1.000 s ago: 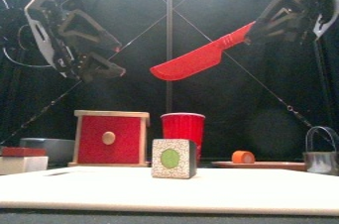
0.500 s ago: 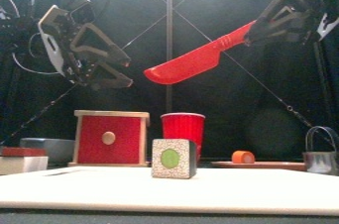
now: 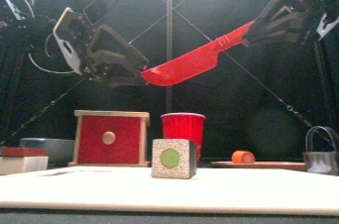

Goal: Cut sushi roll

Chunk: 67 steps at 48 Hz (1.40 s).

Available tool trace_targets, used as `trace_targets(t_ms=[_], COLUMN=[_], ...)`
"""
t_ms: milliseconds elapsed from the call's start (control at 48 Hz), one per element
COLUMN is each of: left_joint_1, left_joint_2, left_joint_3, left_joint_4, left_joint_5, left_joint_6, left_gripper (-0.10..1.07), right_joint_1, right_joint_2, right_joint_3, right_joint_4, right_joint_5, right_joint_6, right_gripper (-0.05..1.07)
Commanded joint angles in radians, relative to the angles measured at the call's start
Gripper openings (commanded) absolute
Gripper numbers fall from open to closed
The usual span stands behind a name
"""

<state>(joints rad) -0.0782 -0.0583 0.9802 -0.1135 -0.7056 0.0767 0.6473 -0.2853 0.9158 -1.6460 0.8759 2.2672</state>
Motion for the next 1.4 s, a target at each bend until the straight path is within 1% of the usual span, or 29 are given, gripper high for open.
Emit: trace_targets(t_ms=[0,188,396,771,896,1000,1125,1188,1375], left_joint_1=[0.0,0.005,0.009,0.012,0.011,0.011,0.011,0.011,0.011], left_joint_2=[0.014,0.032,0.031,0.037,0.038,0.037,0.049,0.06,0.081], left_joint_3=[-0.037,-0.06,-0.055,-0.046,-0.046,-0.046,-0.04,-0.04,-0.043], left_joint_4=[0.018,0.064,0.075,0.091,0.112,0.114,0.115,0.114,0.114], left_joint_5=[-0.011,-0.011,-0.003,-0.002,-0.002,0.0,0.006,0.011,0.02], left_joint_6=[0.002,0.002,0.0,0.002,0.002,0.002,0.0,0.0,0.0], left_gripper=[0.92,0.86,0.77,0.52,0.45,0.42,0.42,0.42,0.42], right_joint_1=[-0.002,-0.002,-0.003,-0.008,-0.017,-0.052,-0.092,-0.114,-0.164], right_joint_2=[-0.011,0.0,0.005,0.006,0.014,0.031,0.055,0.066,0.075], right_joint_3=[-0.018,-0.021,-0.021,-0.023,-0.029,-0.046,-0.064,-0.074,-0.078], right_joint_4=[-0.003,-0.003,0.005,0.005,0.035,0.086,0.114,0.126,0.172], right_joint_5=[0.005,0.003,0.003,0.002,-0.018,-0.063,-0.132,-0.169,-0.221], right_joint_6=[0.003,0.006,0.006,0.008,0.005,-0.008,-0.032,-0.049,-0.052], right_gripper=[0.32,0.32,0.32,0.32,0.31,0.31,0.3,0.28,0.19])
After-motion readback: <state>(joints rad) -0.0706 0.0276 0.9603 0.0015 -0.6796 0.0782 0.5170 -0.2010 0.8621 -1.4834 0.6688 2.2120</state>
